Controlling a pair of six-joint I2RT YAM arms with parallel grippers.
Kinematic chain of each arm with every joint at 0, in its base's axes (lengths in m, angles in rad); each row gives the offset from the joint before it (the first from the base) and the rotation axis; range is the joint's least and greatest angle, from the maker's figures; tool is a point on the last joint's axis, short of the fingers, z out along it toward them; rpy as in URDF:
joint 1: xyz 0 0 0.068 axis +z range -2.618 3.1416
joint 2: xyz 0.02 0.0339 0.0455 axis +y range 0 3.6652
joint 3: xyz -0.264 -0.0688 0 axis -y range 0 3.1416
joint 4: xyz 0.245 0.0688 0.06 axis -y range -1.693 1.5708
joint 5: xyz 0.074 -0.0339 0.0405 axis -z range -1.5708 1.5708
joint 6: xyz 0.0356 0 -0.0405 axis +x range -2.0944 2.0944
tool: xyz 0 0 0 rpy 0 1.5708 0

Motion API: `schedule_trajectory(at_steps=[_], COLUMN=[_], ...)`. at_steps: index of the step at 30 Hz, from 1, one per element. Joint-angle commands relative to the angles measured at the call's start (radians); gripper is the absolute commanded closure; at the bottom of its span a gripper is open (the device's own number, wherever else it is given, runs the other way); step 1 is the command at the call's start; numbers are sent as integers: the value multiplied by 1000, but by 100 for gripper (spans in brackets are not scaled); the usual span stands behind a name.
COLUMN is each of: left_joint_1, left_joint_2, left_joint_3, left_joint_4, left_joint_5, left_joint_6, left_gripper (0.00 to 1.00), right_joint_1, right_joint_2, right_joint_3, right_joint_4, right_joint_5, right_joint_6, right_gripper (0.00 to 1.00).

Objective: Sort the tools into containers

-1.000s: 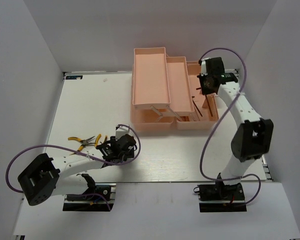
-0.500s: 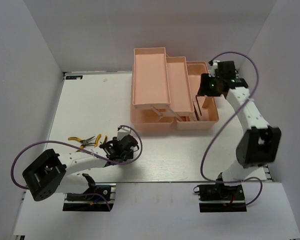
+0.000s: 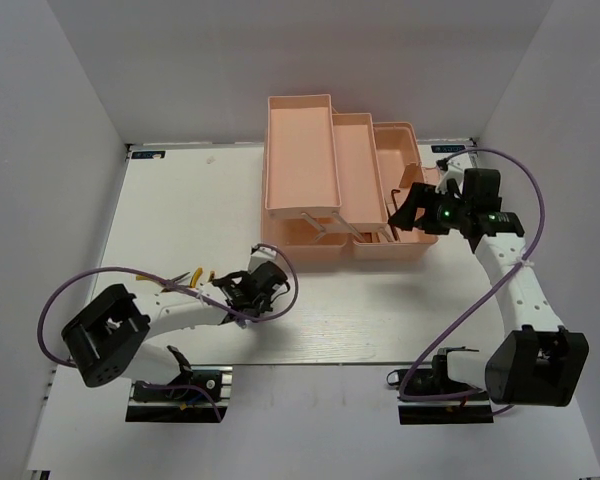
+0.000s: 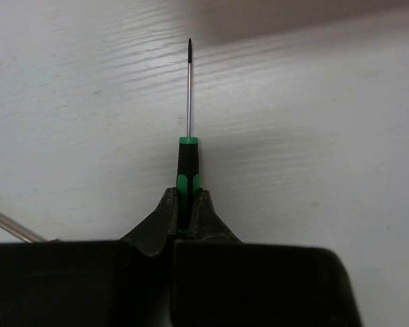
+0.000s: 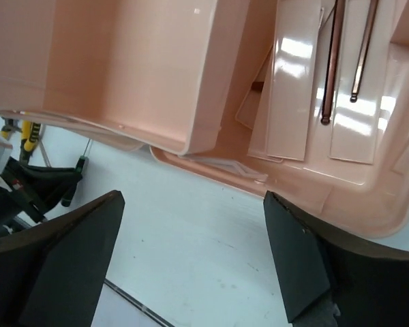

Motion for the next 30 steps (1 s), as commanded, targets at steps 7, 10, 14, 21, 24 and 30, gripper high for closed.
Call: schedule_trajectory(at_steps=[7, 10, 14, 21, 24, 30], left_joint_1=[-24, -33, -33, -10, -1, 8], left_joint_2=[-114, -104, -22, 250, 397, 621], left_joint_3=[284, 391, 531, 856, 1043, 1358], left_joint_4=[28, 28, 133, 210, 203, 71], left_joint_5=[607, 695, 750, 660, 531, 255], left_joint_6=[404, 443, 452, 386, 363, 343], left_gripper=[100, 100, 100, 100, 100, 100], right_joint_1=[-72, -92, -127, -147, -147, -141], right_joint_2=[-113, -165, -242, -277, -297, -332], right_joint_3=[-48, -89, -167, -189, -197, -223], right_joint_4=[-81, -118, -147, -347, -451, -466], right_joint_5=[-69, -89, -146, -430, -537, -474], right_joint_6=[-219, -266, -332, -612, -745, -773], right_gripper=[61, 100, 100, 100, 100, 100])
